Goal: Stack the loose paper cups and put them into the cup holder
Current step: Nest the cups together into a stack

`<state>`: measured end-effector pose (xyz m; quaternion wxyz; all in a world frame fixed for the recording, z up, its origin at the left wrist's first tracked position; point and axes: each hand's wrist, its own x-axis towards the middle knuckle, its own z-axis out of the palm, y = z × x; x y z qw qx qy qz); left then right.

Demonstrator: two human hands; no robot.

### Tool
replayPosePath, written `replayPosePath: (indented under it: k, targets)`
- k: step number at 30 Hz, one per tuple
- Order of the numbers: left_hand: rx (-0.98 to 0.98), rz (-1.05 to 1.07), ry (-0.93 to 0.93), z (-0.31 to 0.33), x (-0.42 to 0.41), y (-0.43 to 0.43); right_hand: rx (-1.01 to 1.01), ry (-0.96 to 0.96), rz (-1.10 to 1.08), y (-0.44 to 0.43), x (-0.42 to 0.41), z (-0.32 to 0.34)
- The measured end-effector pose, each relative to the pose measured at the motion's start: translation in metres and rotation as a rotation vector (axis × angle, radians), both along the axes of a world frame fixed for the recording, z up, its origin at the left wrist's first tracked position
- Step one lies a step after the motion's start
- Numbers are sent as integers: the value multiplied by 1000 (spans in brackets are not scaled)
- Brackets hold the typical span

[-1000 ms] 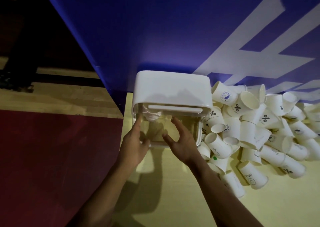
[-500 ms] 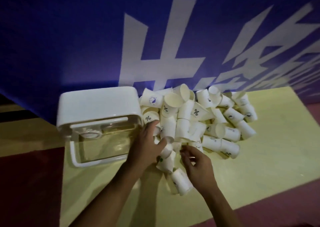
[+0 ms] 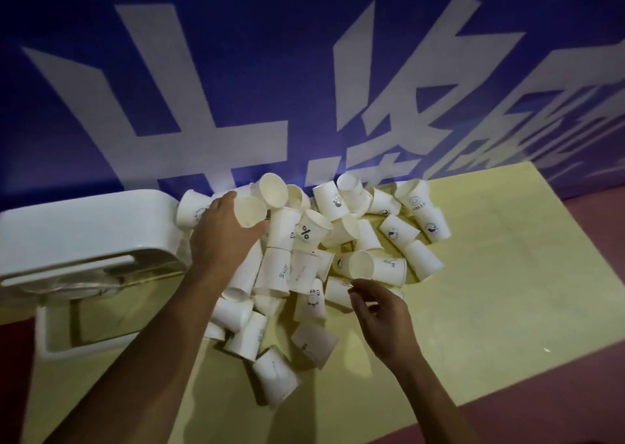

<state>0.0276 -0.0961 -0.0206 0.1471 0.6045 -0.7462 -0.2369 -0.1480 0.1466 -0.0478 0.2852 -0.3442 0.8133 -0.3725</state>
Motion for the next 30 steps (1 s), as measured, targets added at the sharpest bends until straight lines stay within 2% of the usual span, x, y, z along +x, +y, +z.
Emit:
replayPosePath:
  k: [4,7,12,17,24,30]
  targets:
    - [-59,28,92,15,0,16,19,21,-79,-1,-44,-4]
    - [-95,24,168,28,-5,45,132,88,-138,-4,-75,-17]
    - [-42,-62,214,29,-27,97,370,213,66,-21,-83,-47]
    - [-5,-117,180,15,-34,113,405,307,98,-46,-67,-62]
    - [58,-112,240,13,-9,110,241,336,42,-48,-59,-70]
    - [89,-30,294,15,44,117,-16,197,-79,-32,-40,-25]
